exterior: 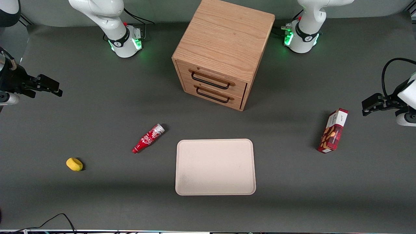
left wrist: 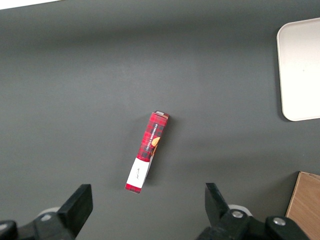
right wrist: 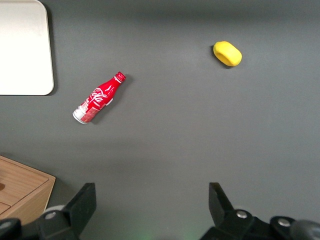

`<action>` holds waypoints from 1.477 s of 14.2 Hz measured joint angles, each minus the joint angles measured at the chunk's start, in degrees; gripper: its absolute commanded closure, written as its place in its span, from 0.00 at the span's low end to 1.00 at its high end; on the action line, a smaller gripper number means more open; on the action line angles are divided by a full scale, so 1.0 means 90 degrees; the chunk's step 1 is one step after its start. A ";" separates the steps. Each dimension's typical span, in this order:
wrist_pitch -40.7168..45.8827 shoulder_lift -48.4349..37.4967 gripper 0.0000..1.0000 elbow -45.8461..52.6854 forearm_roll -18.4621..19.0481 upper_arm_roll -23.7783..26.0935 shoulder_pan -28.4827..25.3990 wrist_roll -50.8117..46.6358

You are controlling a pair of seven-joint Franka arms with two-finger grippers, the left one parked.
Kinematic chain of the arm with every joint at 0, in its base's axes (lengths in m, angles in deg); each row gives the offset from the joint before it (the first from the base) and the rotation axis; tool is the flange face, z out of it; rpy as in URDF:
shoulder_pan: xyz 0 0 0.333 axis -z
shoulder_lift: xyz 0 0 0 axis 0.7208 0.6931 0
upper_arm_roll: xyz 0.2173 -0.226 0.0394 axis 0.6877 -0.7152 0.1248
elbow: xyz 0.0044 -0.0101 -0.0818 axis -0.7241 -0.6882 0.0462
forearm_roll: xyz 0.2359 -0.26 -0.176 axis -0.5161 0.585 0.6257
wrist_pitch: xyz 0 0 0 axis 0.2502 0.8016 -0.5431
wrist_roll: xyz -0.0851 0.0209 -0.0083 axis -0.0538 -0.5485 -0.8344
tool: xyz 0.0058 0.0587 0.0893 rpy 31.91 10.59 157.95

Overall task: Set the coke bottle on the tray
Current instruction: 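Move the right gripper down over the red Coca-Cola bottle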

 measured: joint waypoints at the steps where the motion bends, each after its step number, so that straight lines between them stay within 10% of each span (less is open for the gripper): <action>1: 0.0000 0.0000 0.00 0.0001 -0.0001 0.0002 0.0000 0.0000; 8: -0.0147 0.0185 0.00 0.0013 -0.0057 0.0086 -0.0128 -0.0293; 21: -0.2106 0.2635 0.00 -0.0019 -0.0045 0.0288 -0.1847 -0.6804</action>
